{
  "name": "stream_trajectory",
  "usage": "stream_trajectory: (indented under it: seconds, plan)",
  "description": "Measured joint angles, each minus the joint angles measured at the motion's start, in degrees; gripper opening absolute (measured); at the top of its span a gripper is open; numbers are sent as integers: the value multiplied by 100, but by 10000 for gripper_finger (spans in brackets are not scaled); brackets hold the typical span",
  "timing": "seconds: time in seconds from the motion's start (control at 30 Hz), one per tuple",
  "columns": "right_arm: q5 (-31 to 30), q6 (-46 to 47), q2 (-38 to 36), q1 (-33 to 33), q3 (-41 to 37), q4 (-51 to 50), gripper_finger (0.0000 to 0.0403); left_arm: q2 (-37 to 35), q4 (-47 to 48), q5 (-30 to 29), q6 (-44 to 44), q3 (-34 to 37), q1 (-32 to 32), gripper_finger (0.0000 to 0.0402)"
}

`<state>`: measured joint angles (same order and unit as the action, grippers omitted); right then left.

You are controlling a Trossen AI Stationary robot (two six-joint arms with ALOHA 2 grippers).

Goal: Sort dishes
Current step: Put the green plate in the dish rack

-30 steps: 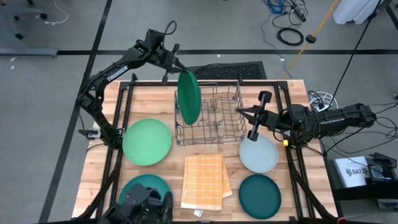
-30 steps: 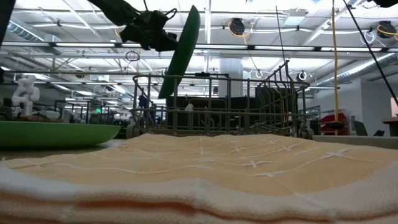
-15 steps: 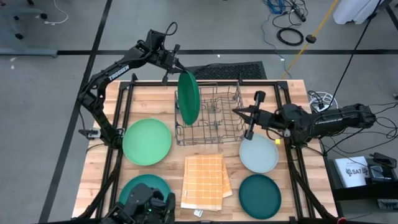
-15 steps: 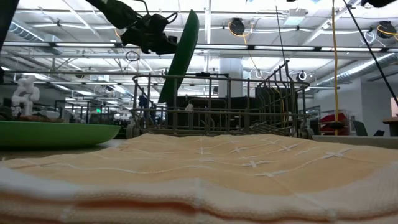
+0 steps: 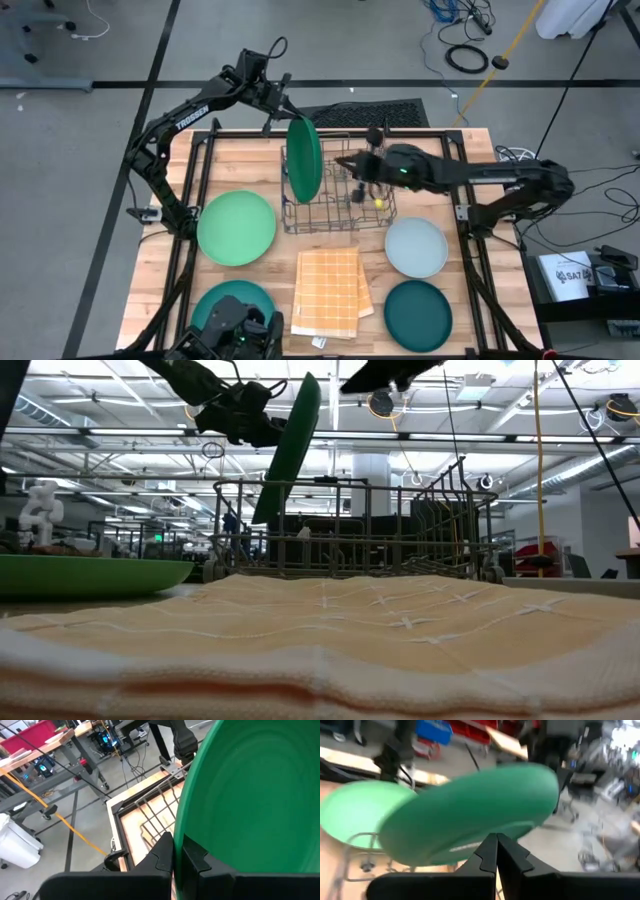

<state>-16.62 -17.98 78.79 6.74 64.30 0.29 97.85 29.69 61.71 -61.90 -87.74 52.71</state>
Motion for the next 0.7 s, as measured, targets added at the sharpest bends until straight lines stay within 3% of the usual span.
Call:
stream_trajectory:
  seconds: [0.3,0.7]
  plan:
    - [17,366,1157,396,612,-148,0,-1,290,-32,3,0,-2,21]
    - [211,222,1776,368,1012,-38,0,-5,908,-640,10,0,-123,28]
